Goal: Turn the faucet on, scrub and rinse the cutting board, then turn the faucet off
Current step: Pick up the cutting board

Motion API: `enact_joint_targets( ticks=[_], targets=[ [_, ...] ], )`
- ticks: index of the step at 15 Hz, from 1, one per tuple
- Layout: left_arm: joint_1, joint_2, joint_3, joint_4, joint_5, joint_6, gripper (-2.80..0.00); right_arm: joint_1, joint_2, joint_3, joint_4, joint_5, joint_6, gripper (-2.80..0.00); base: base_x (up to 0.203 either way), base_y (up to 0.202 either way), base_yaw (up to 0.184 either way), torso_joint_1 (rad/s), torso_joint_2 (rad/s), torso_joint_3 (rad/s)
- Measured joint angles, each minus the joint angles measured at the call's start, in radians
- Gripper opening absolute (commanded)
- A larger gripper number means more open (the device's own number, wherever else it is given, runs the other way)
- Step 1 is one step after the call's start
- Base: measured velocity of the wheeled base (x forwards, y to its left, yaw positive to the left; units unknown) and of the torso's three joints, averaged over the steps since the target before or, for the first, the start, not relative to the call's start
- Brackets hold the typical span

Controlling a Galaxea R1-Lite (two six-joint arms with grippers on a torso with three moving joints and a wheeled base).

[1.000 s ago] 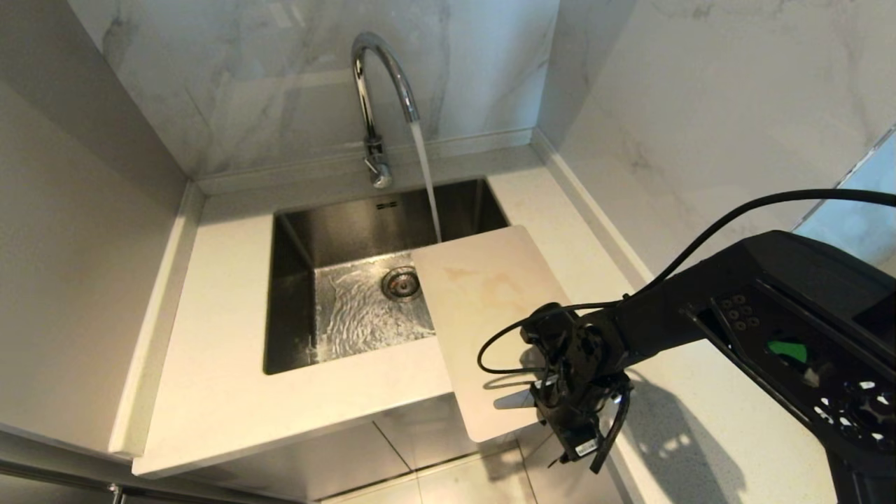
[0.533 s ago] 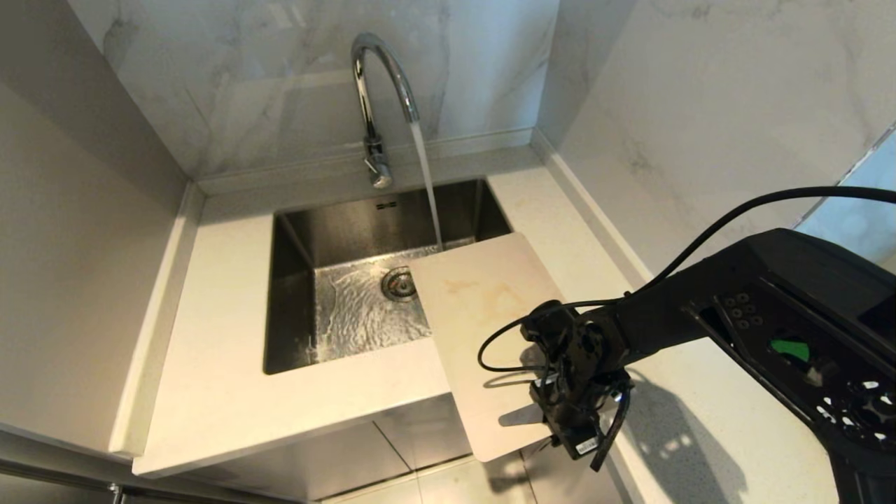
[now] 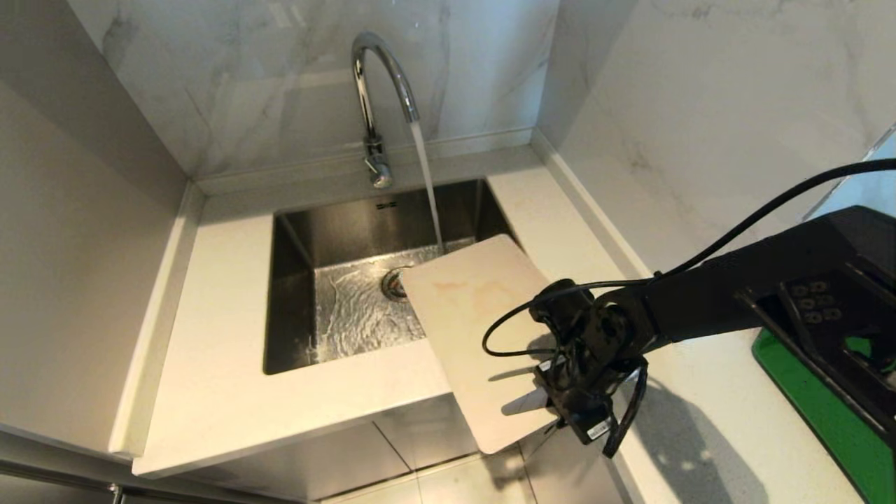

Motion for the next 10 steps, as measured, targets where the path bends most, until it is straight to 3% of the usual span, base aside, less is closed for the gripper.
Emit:
enact_joint_targets(
  ticks=[6, 10],
  targets=[
    [0.0, 0.0, 0.0, 0.0, 0.0, 0.0, -2.8, 0.001, -0.143, 0.004, 0.215, -0.086, -0.234, -2.8, 0.0, 0.0, 0.0, 0.0, 0.0, 0.0],
    [0.0, 0.0, 0.0, 0.0, 0.0, 0.0, -2.8, 0.001, -0.208, -0.001, 0.218, -0.088, -0.277, -2.8, 0.0, 0.0, 0.0, 0.0, 0.0, 0.0]
  ],
)
